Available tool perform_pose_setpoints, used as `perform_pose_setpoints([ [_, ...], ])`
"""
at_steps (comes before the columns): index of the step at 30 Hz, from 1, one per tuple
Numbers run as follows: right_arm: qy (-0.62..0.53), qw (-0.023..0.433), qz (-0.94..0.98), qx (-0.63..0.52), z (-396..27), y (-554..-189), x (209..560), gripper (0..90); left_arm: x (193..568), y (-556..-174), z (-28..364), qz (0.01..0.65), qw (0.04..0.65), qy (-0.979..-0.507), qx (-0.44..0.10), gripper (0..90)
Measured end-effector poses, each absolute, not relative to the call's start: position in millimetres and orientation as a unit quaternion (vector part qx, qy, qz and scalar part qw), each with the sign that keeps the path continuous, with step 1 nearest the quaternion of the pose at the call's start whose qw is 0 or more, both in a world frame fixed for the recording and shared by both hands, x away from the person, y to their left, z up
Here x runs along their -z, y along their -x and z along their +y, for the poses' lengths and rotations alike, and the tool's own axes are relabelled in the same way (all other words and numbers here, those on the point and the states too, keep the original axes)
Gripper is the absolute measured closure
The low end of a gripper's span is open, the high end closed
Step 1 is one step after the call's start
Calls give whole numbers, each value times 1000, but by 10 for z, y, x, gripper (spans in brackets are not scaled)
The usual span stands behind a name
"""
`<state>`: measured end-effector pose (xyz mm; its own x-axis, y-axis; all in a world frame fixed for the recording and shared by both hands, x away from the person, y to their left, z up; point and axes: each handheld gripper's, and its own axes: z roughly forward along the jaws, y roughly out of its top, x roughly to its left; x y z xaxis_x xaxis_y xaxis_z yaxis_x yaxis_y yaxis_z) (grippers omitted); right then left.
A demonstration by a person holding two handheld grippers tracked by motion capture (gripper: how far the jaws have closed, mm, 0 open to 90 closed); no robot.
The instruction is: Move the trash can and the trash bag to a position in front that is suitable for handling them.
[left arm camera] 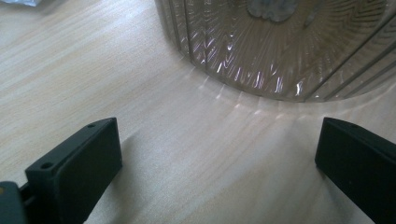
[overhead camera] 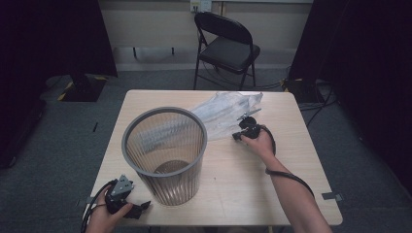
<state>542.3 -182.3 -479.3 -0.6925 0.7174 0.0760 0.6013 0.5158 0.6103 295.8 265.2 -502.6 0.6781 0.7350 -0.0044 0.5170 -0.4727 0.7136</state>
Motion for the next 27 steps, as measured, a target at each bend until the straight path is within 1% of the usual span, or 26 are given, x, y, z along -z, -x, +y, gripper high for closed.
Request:
perform_pose_setpoints([
  [3, -377, 81, 870, -306, -1857, -5336, 4760, 900, 5024, -2959, 2654, 369, 354, -845, -153, 0],
  [7, -372, 81, 870, -314, -1909, -5259, 4715, 900, 5025, -2959, 2653, 369, 355, -845, -153, 0],
  [8, -367, 90, 870, -316, -1919, -5227, 4696, 900, 5025, -2959, 2653, 369, 355, -845, -153, 0],
  [9, -372, 122, 854, -343, -1929, -5205, 4626, 626, 5025, -2959, 2653, 370, 354, -845, -153, 0],
  [10, -372, 122, 854, -343, -1929, -5205, 4626, 626, 5025, -2959, 2653, 370, 354, -845, -153, 0],
  [11, -389, 149, 835, -359, -1915, -5249, 4554, 426, 5025, -2959, 2653, 369, 354, -845, -153, 0],
  [12, -394, 151, 832, -361, -1910, -5265, 4546, 377, 5024, -2959, 2653, 370, 354, -845, -153, 0],
  [13, -401, 145, 826, -368, -1893, -5321, 4539, 348, 5026, -2958, 2651, 370, 356, -844, -153, 0],
  [15, -408, 156, 823, -363, -1858, -5394, 4542, 316, 5026, -2958, 2651, 370, 356, -844, -153, 0],
  [18, -415, 146, 826, -353, -1809, -5483, 4588, 321, 5026, -2958, 2652, 370, 355, -844, -153, 0],
  [19, -420, 144, 830, -338, -1757, -5565, 4652, 359, 5025, -2959, 2652, 370, 355, -845, -153, 0],
  [20, -420, 144, 830, -338, -1757, -5565, 4652, 359, 5025, -2959, 2652, 370, 355, -845, -153, 0],
  [21, -414, 138, 837, -330, -1731, -5612, 4688, 453, 5024, -2958, 2653, 370, 355, -845, -152, 0],
  [23, -412, 138, 841, -324, -1716, -5625, 4716, 506, 5024, -2958, 2652, 370, 355, -845, -152, 0],
  [24, -413, 136, 841, -322, -1715, -5628, 4740, 584, 5024, -2958, 2653, 370, 355, -845, -153, 0],
  [25, -413, 136, 841, -322, -1715, -5628, 4740, 584, 5024, -2958, 2653, 370, 355, -845, -153, 0],
  [26, -406, 124, 852, -306, -1716, -5624, 4800, 692, 5024, -2958, 2653, 370, 355, -845, -153, 0],
  [27, -406, 127, 849, -314, -1723, -5611, 4812, 716, 5025, -2958, 2652, 370, 355, -845, -153, 0],
])
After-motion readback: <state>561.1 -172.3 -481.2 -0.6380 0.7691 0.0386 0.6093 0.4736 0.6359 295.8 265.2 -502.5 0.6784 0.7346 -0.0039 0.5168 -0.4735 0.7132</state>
